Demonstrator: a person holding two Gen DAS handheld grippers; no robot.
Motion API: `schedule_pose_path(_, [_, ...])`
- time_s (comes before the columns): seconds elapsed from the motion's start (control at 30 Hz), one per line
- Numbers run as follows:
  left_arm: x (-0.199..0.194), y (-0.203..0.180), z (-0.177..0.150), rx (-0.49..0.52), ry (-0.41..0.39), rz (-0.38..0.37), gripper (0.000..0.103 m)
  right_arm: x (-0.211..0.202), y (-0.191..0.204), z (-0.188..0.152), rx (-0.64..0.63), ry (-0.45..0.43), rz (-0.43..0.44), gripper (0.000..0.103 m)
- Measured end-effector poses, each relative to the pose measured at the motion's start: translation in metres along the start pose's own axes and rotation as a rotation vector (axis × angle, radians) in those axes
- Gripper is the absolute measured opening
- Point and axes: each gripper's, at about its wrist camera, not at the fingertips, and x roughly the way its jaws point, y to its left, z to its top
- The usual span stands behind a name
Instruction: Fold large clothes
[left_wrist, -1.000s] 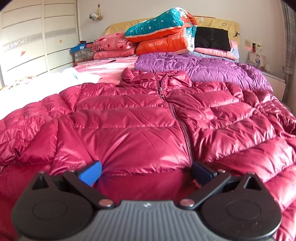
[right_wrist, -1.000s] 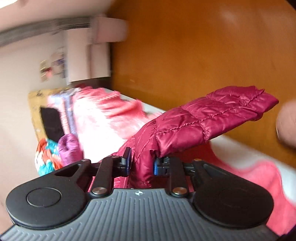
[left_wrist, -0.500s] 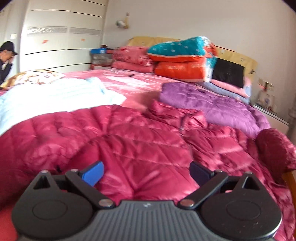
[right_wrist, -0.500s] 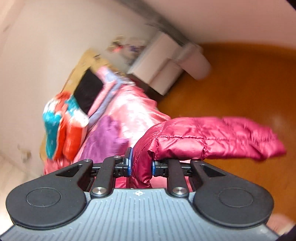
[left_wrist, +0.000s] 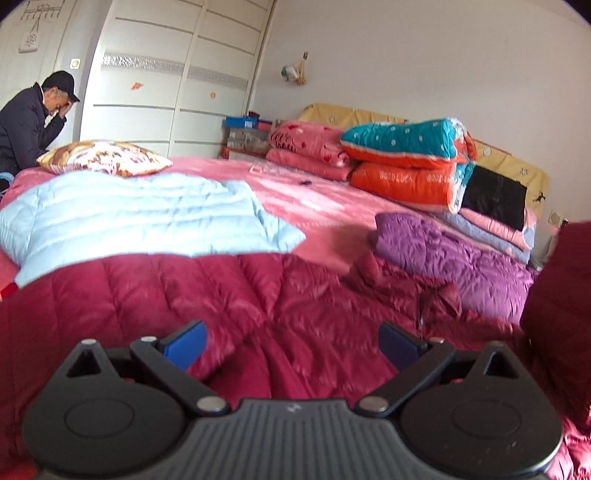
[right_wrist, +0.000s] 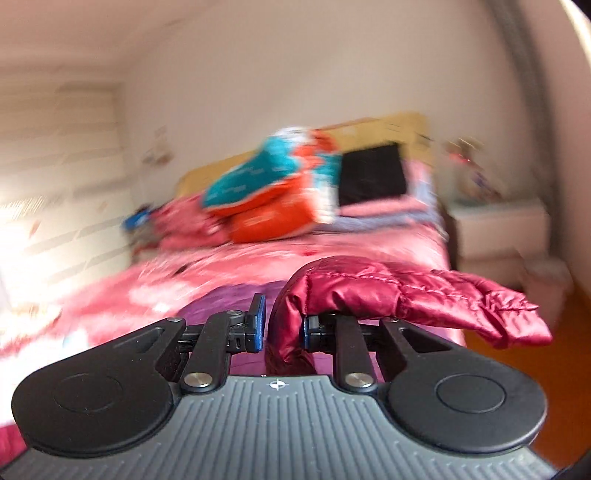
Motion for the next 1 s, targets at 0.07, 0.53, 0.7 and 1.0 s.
schedule_pose_path(0.07, [0.002, 0.004, 0.005, -0.007, -0.017, -0.001, 0.099, 0.008, 0.03, -0.001, -0.106, 0.009, 0.041, 0.023])
schedule_pose_path(0.53, [0.008, 0.046, 0.012, -0.129, -0.054, 0.005, 0.099, 0.058, 0.17, -0.093, -0.729, 0.184, 0.17, 0.022])
schedule_pose_path(0.7, [0.009, 0.047, 0.01, -0.146, -0.046, -0.016, 0.099, 0.042, 0.19, -0.132, -0.915, 0.207, 0.187, 0.021])
schedule_pose_path(1.0, [0.008, 0.053, 0.008, -0.18, -0.044, -0.046, 0.099, 0.012, 0.202, -0.149, -1.066, 0.195, 0.209, 0.021])
